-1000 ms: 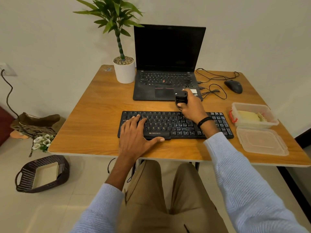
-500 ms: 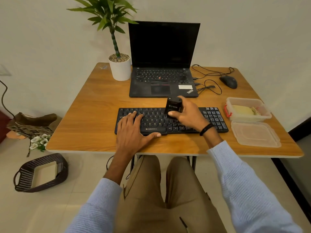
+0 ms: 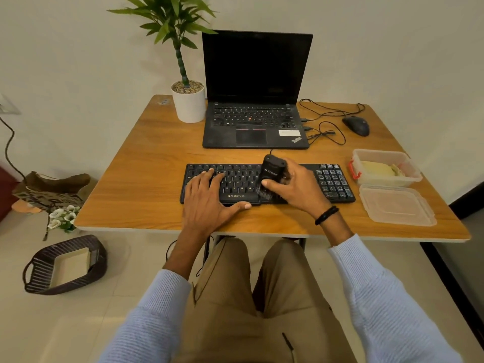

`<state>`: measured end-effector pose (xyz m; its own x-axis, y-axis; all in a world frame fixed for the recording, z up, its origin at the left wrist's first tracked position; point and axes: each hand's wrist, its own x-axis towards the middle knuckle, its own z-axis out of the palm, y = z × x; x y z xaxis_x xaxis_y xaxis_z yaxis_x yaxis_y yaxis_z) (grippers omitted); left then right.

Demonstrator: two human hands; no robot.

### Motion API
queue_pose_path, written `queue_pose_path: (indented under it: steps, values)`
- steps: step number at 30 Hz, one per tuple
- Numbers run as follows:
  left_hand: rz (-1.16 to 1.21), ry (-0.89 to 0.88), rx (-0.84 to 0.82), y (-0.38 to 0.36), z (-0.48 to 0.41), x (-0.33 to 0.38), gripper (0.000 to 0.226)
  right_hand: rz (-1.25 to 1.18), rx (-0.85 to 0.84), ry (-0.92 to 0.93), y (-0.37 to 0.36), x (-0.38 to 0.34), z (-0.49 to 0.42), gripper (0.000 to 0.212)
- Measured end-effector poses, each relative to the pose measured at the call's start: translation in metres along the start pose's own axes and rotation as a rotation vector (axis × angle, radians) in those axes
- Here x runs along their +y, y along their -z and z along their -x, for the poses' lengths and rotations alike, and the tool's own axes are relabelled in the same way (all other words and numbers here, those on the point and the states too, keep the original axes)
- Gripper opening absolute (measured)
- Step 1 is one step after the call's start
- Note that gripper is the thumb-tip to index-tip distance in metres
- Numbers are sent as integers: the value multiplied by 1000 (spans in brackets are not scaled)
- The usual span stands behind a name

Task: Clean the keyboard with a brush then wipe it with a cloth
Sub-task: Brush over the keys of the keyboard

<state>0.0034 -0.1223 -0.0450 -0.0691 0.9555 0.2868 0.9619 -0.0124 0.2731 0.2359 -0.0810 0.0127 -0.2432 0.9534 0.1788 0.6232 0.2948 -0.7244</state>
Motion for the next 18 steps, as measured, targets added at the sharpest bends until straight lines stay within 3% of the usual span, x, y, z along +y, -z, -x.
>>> queue_pose_path:
  steps: [2, 6, 10, 13, 16, 18]
  values:
    - [-3, -7, 0, -1, 0, 0, 114, 21, 91, -11, 4, 3, 1, 52]
    - [-2, -5, 2, -2, 0, -1, 114, -30, -58, -10, 1, -3, 7, 57]
    - [5, -12, 4, -2, 0, 0, 115, 2, 93, -14, 0, -1, 9, 50]
    - [8, -9, 1, -2, 0, -1, 115, 13, 12, 10, 0, -5, 10, 50]
    - [16, -16, 0, -3, 0, -1, 115, 34, 109, -14, 3, -3, 7, 50]
    - [18, -14, 4, -3, 0, -1, 115, 34, 58, -31, 3, -4, 7, 52]
